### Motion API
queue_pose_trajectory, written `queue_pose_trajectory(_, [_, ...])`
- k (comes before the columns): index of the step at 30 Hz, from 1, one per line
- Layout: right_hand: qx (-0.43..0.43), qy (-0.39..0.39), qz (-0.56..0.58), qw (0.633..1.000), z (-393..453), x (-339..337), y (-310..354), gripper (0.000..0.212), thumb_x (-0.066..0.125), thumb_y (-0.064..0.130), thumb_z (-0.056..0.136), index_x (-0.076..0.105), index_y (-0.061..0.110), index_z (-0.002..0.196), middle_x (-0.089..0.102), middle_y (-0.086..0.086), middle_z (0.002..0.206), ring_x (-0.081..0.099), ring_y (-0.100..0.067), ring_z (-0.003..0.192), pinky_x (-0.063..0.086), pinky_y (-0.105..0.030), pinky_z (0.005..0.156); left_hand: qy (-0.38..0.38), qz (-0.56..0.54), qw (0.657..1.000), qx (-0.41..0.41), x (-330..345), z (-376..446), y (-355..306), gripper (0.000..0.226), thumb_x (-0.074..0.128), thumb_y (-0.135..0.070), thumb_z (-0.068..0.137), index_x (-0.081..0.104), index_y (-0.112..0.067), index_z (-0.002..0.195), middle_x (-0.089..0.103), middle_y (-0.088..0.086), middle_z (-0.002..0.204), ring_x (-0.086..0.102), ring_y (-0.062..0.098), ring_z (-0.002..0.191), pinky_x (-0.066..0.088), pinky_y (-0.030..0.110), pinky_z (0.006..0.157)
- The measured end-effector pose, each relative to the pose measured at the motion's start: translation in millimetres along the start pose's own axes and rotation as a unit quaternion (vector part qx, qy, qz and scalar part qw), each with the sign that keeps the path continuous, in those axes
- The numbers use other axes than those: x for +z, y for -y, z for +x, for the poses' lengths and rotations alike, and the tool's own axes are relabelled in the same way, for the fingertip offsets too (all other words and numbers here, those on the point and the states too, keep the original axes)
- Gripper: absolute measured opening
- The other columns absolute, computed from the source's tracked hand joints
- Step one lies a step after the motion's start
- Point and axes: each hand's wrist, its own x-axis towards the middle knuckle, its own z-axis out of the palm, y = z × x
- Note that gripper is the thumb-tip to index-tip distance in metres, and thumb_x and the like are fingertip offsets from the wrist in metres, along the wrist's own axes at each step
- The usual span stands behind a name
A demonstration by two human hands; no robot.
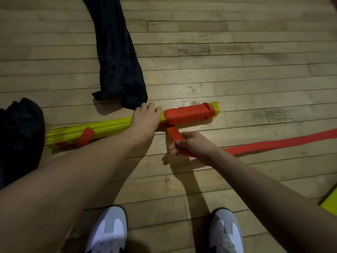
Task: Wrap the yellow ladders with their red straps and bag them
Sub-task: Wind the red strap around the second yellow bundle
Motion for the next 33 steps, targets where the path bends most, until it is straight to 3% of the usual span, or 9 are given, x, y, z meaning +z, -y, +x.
queue_pose_trajectory(4, [0.008,0.042,0.021,0.999,-0.6,6.2,-1.1,0.015,0.04,0.002,0.1,0.054,0.006,0.096,0.07,-0.011,0.082,0.067,-0.02,0.071,0.053,-0.031,0.069,-0.008,0.031,0.999,0.011,5.1,2.0,18.9,0.039,0.058,-0.014,0.09,0.043,-0.008,0.125,0.043,0.011,0.122,0.046,0.028,0.11,0.042,0.033,0.083])
queue_pose_trajectory(8, [-0.01,0.006,0.031,0.999,6.3,17.1,-1.4,0.018,0.038,-0.001,0.1,0.053,0.004,0.091,0.066,-0.011,0.077,0.064,-0.014,0.056,0.051,-0.024,0.055,-0.022,0.015,0.997,0.072,10.9,-14.0,22.7,0.054,0.049,-0.042,0.094,0.039,-0.006,0.133,0.039,0.013,0.126,0.041,0.029,0.113,0.039,0.037,0.088])
queue_pose_trajectory(11, [-0.005,-0.03,0.054,0.998,9.8,19.9,-2.9,0.019,0.038,-0.003,0.098,0.055,-0.002,0.092,0.064,-0.012,0.073,0.062,-0.013,0.049,0.051,-0.021,0.05,-0.018,0.034,0.994,0.1,22.6,-40.0,12.9,0.064,0.038,-0.04,0.097,0.021,-0.003,0.147,0.031,0.02,0.14,0.034,0.035,0.126,0.031,0.042,0.104])
queue_pose_trajectory(14, [0.006,-0.049,0.053,0.997,9.9,18.9,-8.0,0.02,0.039,-0.003,0.097,0.058,-0.007,0.1,0.063,-0.013,0.073,0.062,-0.013,0.048,0.051,-0.02,0.05,0.049,0.01,0.998,0.041,31.3,-55.6,7.5,0.07,0.043,-0.023,0.098,0.001,-0.013,0.153,0.022,0.026,0.149,0.024,0.04,0.137,0.021,0.045,0.113])
queue_pose_trajectory(16, [0.008,-0.046,0.038,0.998,9.5,18.7,-11.6,0.019,0.04,-0.002,0.097,0.058,-0.005,0.101,0.065,-0.012,0.073,0.063,-0.013,0.05,0.052,-0.021,0.051,0.052,-0.019,0.998,0.012,28.6,-54.1,9.2,0.077,0.052,-0.012,0.092,0.005,-0.018,0.153,0.033,0.022,0.143,0.033,0.038,0.132,0.029,0.042,0.109])
queue_pose_trajectory(19, [0.014,-0.048,0.035,0.998,8.7,20.1,-16.1,0.017,0.041,-0.002,0.097,0.058,-0.001,0.094,0.065,-0.009,0.07,0.063,-0.014,0.051,0.052,-0.024,0.053,0.029,-0.041,0.999,0.001,21.3,-48.8,14.5,0.074,0.059,-0.008,0.087,0.018,-0.011,0.148,0.047,0.013,0.132,0.046,0.031,0.121,0.04,0.037,0.096])
queue_pose_trajectory(22, [0.02,-0.061,0.032,0.997,9.4,21.0,-18.3,0.018,0.041,-0.003,0.097,0.056,0.003,0.088,0.067,-0.009,0.073,0.064,-0.015,0.053,0.051,-0.029,0.059,0.015,-0.013,1.0,0.021,13.1,-44.1,13.3,0.072,0.061,-0.01,0.088,0.02,-0.004,0.147,0.045,0.013,0.132,0.045,0.029,0.12,0.04,0.035,0.095])
queue_pose_trajectory(29, [0.01,-0.03,0.027,0.999,7.5,2.3,-6.8,0.017,0.039,0.003,0.101,0.056,0.0,0.097,0.07,-0.014,0.081,0.065,-0.024,0.067,0.052,-0.034,0.065,-0.006,0.0,1.0,0.012,-1.2,-12.2,-2.1,0.071,0.059,-0.007,0.09,0.018,0.002,0.147,0.039,0.015,0.135,0.043,0.029,0.116,0.042,0.034,0.092])
queue_pose_trajectory(33, [0.007,-0.019,0.044,0.999,10.3,-1.5,-2.9,0.018,0.036,0.005,0.102,0.052,-0.003,0.106,0.066,-0.014,0.081,0.063,-0.023,0.064,0.053,-0.034,0.059,-0.037,0.025,0.999,0.011,0.1,-10.5,-10.6,0.049,0.053,-0.005,0.091,0.035,-0.002,0.137,0.039,0.014,0.126,0.042,0.029,0.111,0.041,0.033,0.089])
